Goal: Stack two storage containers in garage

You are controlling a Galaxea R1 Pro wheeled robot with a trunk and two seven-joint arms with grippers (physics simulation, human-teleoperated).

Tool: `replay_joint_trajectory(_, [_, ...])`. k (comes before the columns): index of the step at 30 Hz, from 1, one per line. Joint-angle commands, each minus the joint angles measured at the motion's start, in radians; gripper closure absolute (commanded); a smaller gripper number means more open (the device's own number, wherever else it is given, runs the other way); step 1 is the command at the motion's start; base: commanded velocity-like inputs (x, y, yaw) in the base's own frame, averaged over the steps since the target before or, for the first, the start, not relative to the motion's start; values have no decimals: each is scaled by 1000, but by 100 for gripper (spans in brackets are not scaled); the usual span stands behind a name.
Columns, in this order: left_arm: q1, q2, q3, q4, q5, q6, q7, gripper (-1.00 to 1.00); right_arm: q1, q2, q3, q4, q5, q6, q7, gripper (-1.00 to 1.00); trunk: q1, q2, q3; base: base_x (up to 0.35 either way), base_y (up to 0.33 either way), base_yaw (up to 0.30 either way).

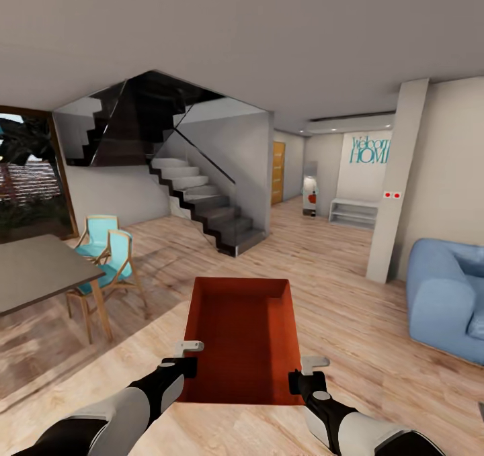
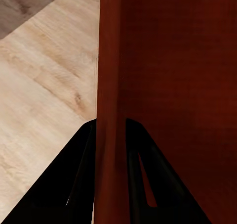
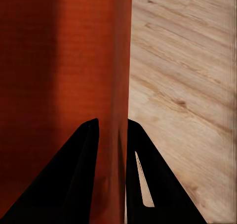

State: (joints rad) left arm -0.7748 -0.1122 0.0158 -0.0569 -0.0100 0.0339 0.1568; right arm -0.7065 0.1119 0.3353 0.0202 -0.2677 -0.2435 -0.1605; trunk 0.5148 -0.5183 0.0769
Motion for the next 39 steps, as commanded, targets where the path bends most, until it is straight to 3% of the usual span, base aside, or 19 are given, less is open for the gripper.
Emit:
replay_joint_trajectory(1, [0,34,41,2,1,4,10,100,-1,-1,-8,0,-11,-97,-4,100,0,-1,0,66,0,-262])
replay_joint_trajectory(12, [0,34,42,2,1,4,10,100,-1,-1,-8,0,-11,-97,-4,100,0,-1,0,196,0,-230])
replay_joint_trajectory(39, [0,34,41,2,1,4,9,100,-1,1,-9,0,-12,-97,-6,100,0,-1,0,319,0,-6])
